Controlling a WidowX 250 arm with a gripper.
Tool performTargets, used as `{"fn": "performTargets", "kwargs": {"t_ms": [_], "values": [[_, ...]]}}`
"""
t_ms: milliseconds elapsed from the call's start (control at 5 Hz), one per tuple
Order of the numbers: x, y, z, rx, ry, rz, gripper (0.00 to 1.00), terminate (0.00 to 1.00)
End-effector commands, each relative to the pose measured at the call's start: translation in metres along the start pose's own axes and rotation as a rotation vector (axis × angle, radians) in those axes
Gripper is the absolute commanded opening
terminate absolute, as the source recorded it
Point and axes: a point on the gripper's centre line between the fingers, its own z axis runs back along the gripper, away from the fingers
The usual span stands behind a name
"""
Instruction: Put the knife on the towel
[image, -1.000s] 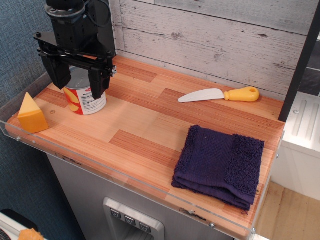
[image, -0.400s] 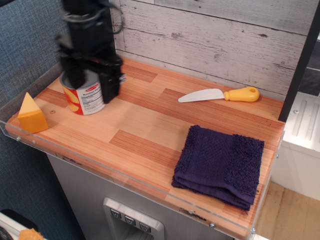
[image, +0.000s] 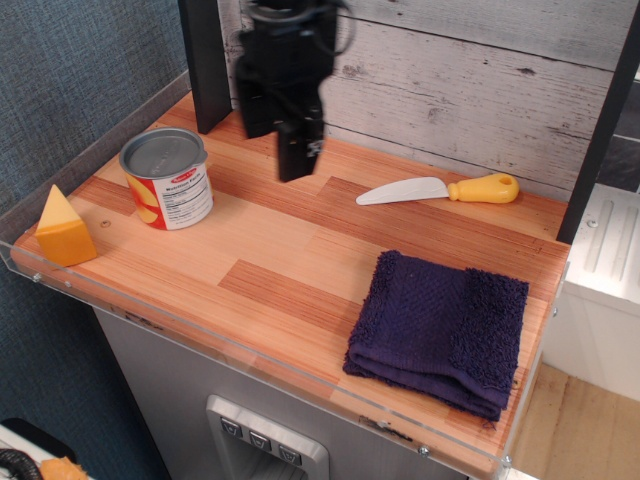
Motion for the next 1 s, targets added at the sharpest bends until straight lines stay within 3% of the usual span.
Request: {"fn": "performTargets", "kwargs": {"t_ms": [0,200,600,800], "values": [[0.052,-0.023,-0.002,0.022,-0.222,-0.464,1.00,0.00],[0.071,-0.036,-0.008,0.019,-0.306,-0.704,1.00,0.00],[0.109,-0.039,-0.024,0.008,-0.269,-0.716,1.00,0.00],[0.124,-0.039,-0.033,0.012,-0.202,-0.682,1.00,0.00]]}}
